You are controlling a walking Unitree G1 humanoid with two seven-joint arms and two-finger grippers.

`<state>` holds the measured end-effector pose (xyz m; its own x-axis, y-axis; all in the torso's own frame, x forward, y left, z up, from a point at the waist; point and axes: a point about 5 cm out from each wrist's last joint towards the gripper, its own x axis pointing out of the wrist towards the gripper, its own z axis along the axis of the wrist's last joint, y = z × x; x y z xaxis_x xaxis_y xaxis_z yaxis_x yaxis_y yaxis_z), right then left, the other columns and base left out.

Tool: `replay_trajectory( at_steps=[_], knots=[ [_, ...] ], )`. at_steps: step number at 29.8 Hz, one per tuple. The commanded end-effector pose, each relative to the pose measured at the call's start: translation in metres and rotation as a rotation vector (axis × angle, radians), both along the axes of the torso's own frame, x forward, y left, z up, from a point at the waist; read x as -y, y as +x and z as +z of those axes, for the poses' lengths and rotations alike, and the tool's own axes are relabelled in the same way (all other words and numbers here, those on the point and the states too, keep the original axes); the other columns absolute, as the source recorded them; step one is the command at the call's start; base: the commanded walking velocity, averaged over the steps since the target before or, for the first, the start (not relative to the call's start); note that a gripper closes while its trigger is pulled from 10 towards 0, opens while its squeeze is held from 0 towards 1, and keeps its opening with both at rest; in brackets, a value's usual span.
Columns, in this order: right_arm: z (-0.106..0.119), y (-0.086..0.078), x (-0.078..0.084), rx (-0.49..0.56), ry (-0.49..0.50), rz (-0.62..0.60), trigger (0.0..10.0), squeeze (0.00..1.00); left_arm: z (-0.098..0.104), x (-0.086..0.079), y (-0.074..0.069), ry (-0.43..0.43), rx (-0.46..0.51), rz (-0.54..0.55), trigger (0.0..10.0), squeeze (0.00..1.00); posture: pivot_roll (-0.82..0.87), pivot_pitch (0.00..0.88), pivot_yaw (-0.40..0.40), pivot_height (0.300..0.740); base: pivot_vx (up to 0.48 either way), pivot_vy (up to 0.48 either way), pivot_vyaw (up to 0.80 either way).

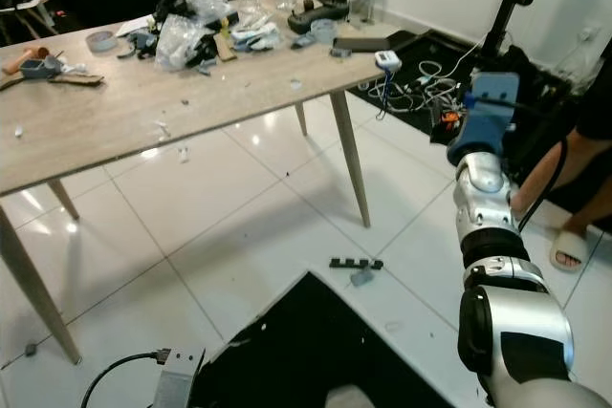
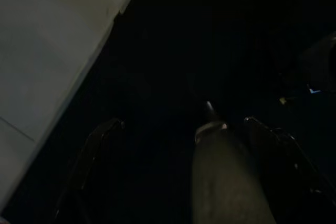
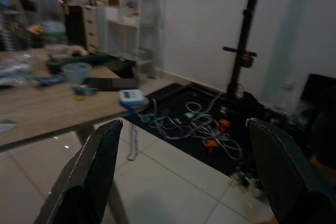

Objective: Picking trash to rubbish bin

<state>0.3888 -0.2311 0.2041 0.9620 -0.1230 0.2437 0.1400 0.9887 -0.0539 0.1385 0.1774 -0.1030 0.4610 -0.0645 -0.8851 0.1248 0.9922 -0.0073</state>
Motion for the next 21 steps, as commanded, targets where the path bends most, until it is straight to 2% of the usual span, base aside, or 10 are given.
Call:
replay_trajectory(
  at_steps=[1,6,12,21],
  knots=[
    [-0.013,-0.002,0.002,-0.054,0.021,-0.008,10.0,0.00,0.000,0.006,0.002,-0.019,0.010,-0.001,10.0,0.00,-0.22,0.000,0.032,0.740,0.416,0.000,-0.80],
    [-0.014,-0.002,0.001,-0.053,0.018,-0.009,10.0,0.00,-0.001,0.007,-0.001,-0.025,0.002,0.001,10.0,0.00,-0.21,0.000,0.031,0.740,0.419,0.000,-0.80],
    [-0.003,-0.001,0.002,-0.014,-0.009,-0.006,10.0,0.00,-0.002,0.005,-0.006,-0.027,-0.008,0.005,10.0,0.00,-0.20,0.011,0.033,0.740,0.418,0.000,0.00],
    [0.006,0.000,0.001,0.009,-0.024,0.000,10.0,0.00,-0.002,0.003,-0.005,-0.032,-0.003,0.008,10.0,0.00,-0.20,0.017,0.039,0.740,0.417,0.000,0.00]
  ],
)
